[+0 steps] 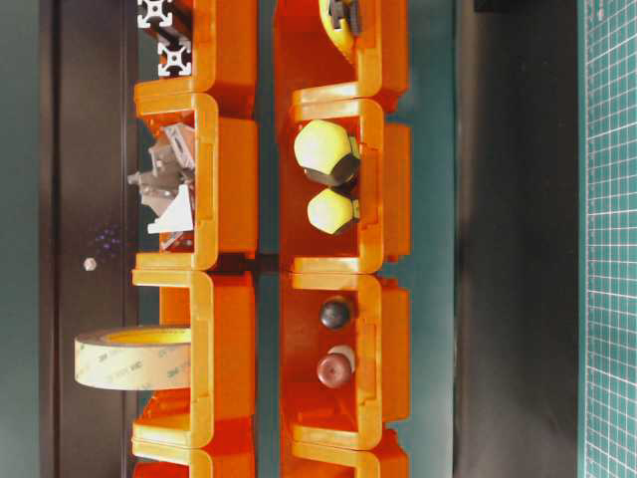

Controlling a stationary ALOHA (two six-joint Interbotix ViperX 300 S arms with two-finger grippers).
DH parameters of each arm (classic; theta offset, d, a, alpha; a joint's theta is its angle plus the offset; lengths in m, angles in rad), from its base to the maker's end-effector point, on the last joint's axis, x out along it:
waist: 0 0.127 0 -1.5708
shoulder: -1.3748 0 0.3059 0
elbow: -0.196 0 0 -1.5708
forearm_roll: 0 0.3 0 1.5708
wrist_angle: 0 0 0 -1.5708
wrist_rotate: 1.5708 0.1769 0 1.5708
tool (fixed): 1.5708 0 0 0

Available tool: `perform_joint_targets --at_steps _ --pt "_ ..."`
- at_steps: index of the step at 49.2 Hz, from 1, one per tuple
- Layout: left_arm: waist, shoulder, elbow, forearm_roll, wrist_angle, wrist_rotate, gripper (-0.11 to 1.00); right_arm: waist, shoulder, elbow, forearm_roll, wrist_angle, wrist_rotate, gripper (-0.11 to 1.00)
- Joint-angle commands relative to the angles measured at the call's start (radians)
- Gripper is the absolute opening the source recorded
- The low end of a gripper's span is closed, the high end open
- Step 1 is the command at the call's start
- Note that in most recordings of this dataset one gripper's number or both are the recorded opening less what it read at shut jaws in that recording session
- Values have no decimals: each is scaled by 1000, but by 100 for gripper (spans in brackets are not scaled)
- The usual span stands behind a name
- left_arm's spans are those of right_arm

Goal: Pick scraper from container rack with left arm.
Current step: 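Close the left gripper on the scraper's brown wooden handle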

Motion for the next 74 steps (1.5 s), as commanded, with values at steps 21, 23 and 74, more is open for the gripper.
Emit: perform_joint_targets --at_steps 21,23,74 --pt "184 -8 101 3 -149 -109 91 18 -15 -31 -2 0 -2 1" --pt "193 -6 114 3 -166 -107 91 20 -20 -31 -2 0 -2 1" --pt "160 6 92 3 -81 -23 34 23 -71 -32 -2 6 -2 1"
